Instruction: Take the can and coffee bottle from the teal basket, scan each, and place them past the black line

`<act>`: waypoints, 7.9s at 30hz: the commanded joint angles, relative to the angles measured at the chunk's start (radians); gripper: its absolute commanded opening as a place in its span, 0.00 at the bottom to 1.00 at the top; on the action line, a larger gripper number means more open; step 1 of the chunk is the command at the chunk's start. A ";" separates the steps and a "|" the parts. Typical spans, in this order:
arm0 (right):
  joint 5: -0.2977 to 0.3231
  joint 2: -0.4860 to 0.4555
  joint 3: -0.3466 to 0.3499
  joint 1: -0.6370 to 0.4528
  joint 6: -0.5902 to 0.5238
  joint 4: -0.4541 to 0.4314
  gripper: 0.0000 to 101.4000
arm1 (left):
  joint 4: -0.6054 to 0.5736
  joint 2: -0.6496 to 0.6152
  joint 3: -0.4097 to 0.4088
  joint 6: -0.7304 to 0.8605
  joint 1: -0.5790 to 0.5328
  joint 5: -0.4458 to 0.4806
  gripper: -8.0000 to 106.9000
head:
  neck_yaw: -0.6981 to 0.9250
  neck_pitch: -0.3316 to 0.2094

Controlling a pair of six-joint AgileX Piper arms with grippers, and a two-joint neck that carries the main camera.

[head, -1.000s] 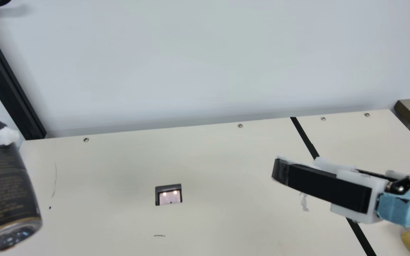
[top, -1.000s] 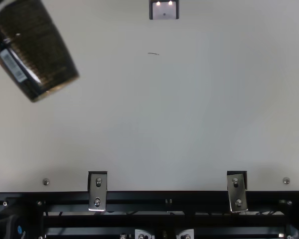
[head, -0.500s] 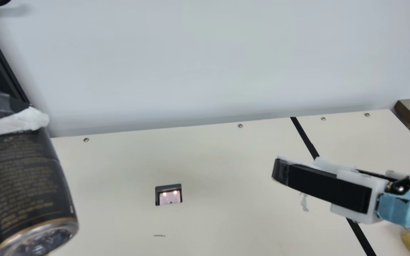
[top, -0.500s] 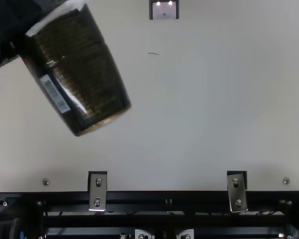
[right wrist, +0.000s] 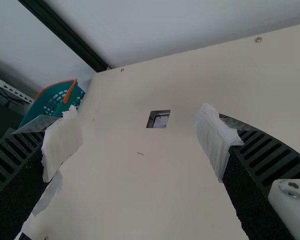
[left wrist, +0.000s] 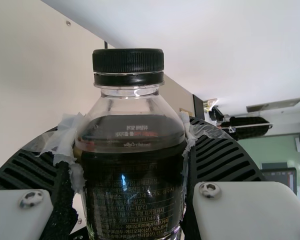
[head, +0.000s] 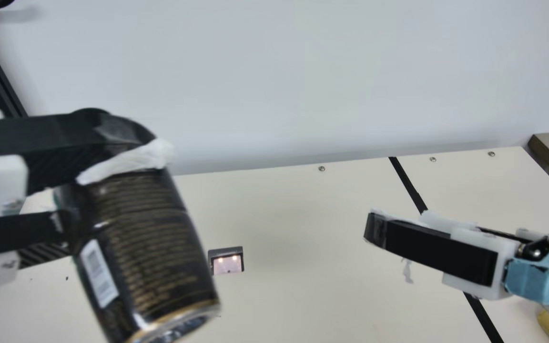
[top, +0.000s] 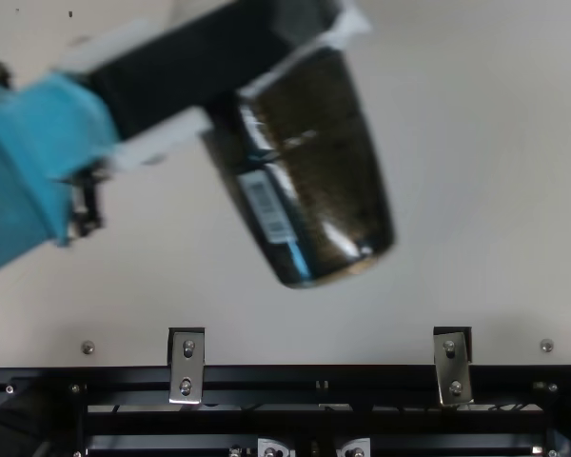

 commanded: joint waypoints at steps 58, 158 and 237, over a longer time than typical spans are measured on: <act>0.000 0.000 0.000 0.000 0.000 -0.001 1.00 | -0.061 0.166 -0.229 -0.273 -0.179 0.032 0.16 | -0.007 -0.037; -0.146 0.391 -0.091 0.447 0.069 0.365 1.00 | -0.430 0.394 0.207 0.375 0.598 0.299 0.16 | -0.007 -0.037; 0.008 0.995 -0.558 0.807 0.682 0.687 1.00 | -0.430 0.394 0.207 0.375 0.598 0.299 0.16 | -0.007 -0.037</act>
